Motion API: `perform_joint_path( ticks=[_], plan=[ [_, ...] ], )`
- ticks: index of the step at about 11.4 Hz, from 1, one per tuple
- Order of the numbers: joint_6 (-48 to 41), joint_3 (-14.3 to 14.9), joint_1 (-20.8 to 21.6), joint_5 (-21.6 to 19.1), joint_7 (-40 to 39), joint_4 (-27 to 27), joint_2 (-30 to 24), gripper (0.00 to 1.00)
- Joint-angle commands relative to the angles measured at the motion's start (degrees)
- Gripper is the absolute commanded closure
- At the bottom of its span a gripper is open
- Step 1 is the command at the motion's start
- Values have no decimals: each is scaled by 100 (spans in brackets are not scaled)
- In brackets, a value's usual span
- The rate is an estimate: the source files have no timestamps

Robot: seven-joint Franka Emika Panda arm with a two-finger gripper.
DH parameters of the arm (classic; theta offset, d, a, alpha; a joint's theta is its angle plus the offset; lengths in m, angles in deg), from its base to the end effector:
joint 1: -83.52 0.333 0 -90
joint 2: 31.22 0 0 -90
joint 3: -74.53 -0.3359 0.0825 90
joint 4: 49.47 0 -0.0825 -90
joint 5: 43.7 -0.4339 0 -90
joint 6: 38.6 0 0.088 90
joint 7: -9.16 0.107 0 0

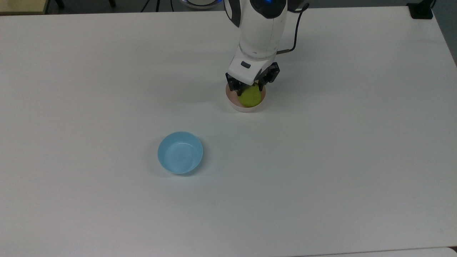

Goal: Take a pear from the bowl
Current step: 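Close the gripper on the pear and lift it out of the bowl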

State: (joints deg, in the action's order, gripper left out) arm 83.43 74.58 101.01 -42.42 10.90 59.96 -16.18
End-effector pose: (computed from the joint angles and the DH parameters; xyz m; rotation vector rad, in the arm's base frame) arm 0.6248 0.1953 0.3478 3.0834 0.4444 -0.0605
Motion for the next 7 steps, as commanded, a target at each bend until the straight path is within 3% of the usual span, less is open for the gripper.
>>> perform_joint_path(
  ticks=[1,4,7],
  plan=[
    [-827,56,97,56,274,-377,-457,57],
    [-1408,65,36,30,266,-527,-782,57],
    [-1436,319,-271,56,91,-528,-818,57]
  ],
)
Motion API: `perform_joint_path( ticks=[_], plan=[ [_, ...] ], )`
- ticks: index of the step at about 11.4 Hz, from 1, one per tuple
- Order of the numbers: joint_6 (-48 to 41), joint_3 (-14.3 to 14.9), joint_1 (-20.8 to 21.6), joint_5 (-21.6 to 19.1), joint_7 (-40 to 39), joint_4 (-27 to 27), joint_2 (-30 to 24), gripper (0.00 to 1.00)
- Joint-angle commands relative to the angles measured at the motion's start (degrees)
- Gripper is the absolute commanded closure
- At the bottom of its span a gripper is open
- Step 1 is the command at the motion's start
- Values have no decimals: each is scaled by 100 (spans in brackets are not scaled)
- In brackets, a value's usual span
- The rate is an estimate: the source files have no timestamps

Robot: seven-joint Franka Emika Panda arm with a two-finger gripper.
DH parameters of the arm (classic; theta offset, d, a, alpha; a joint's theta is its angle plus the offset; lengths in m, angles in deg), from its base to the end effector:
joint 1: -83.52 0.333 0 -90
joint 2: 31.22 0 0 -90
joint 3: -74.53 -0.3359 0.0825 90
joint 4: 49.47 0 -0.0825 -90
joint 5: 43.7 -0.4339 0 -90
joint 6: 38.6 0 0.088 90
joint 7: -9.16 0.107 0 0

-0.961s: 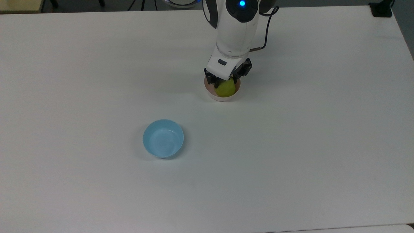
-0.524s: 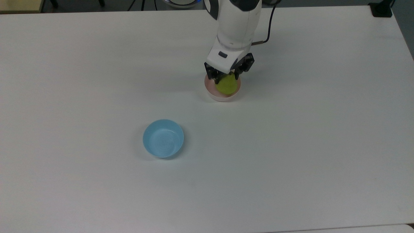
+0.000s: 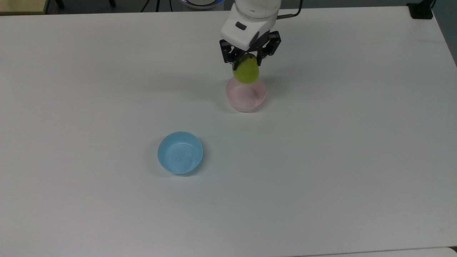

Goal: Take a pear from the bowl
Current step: 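Carry the pear away from the pink bowl and lower it to the table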

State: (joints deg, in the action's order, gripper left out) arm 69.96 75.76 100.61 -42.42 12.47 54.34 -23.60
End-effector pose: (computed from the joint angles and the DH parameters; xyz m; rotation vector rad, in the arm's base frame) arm 0.6187 0.1746 0.4620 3.0890 0.3518 -0.0706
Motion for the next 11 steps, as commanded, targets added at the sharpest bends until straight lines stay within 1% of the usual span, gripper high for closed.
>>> perform_joint_path(
  ticks=[1,4,5,7,9,11],
  plan=[
    [-106,280,-415,65,-294,34,-84,57],
    [-54,640,-908,65,-909,34,-58,57],
    [-36,711,-1083,65,-1103,34,-6,57],
    [278,711,-1435,74,-1271,130,126,57],
    [718,711,-1603,144,-1272,315,406,57],
    [1000,711,-1691,206,-1272,333,705,57]
  ],
)
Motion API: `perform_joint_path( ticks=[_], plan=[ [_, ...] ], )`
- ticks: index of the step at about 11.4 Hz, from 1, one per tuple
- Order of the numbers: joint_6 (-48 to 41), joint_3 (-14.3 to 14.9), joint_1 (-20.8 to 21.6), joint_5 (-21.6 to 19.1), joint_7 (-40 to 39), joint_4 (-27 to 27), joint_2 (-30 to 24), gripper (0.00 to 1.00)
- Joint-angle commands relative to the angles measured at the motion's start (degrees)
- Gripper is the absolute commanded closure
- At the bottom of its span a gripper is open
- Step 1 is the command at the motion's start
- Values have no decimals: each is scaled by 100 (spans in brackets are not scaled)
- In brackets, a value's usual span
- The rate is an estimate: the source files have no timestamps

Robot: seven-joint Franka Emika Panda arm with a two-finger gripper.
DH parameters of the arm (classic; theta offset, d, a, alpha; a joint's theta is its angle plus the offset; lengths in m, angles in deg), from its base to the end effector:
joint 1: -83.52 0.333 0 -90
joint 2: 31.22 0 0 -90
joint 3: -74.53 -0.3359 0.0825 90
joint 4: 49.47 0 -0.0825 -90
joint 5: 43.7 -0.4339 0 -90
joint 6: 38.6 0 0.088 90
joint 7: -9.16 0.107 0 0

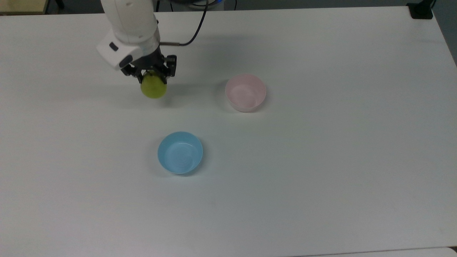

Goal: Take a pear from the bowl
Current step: 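Carry the pear away from the pink bowl and lower it to the table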

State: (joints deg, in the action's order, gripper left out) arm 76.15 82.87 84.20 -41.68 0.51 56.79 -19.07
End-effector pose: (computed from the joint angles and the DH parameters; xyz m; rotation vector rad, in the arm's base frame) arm 0.6475 -0.0851 0.3992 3.0865 0.0545 -0.1082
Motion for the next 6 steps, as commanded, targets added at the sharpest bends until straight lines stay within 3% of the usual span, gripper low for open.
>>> perform_joint_path(
  ticks=[1,4,5,6],
  plan=[
    [521,1,-60,158,-75,96,375,57],
    [812,1,-104,167,-75,254,455,54],
    [830,1,-104,167,-66,263,481,48],
    [822,1,-112,167,-66,263,473,34]
  ],
)
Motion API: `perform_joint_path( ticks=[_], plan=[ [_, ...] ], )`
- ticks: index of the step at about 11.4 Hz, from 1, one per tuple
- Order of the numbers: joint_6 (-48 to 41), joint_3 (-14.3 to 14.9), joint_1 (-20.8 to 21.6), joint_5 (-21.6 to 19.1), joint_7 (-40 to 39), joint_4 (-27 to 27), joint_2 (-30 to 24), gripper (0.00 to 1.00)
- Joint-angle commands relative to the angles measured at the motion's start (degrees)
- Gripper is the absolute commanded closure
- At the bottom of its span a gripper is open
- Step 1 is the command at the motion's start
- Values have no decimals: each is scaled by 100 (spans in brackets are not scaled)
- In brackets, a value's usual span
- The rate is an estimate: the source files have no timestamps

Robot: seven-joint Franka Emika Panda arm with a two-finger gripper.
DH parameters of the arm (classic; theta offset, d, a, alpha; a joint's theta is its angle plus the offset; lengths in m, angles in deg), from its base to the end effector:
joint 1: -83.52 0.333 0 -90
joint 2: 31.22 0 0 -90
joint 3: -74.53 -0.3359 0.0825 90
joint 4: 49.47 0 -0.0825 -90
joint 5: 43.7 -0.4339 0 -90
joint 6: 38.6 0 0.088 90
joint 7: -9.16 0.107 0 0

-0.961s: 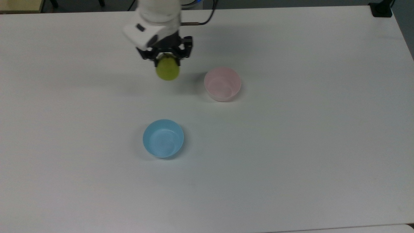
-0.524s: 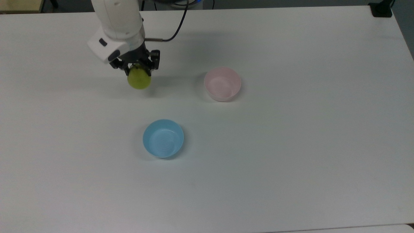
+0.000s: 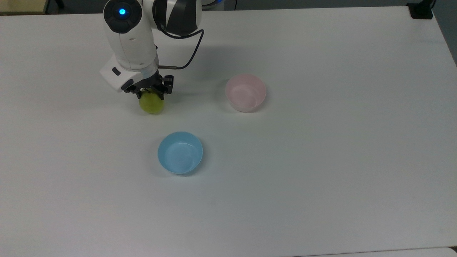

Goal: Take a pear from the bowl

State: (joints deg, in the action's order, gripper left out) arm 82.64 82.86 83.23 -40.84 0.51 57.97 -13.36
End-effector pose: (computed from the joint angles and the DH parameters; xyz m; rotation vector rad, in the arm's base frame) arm 0.6564 -0.0972 0.3332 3.0635 0.0510 -0.1231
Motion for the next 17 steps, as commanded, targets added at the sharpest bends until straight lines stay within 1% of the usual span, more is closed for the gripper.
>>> perform_joint_path(
  ticks=[1,2,5,7,8,10,11,13,14,15,17],
  plan=[
    [129,1,-33,83,-31,137,-124,12],
    [94,1,-33,83,-5,137,-212,0],
    [-467,1,46,74,91,6,-659,0],
    [-1046,-60,159,74,494,-449,-853,0],
    [-1389,-60,317,66,636,-774,-863,0],
    [-2127,-60,563,66,681,-1302,-950,0],
    [-2330,-60,686,22,690,-1418,-1055,0],
    [-2446,-25,1116,22,873,-1410,-1371,0],
    [-2508,-34,1240,22,1074,-1410,-1495,0],
    [-2543,-34,1328,22,1129,-1401,-1626,0],
    [-2605,-42,1303,-4,1138,-1358,-1811,0]
  ],
)
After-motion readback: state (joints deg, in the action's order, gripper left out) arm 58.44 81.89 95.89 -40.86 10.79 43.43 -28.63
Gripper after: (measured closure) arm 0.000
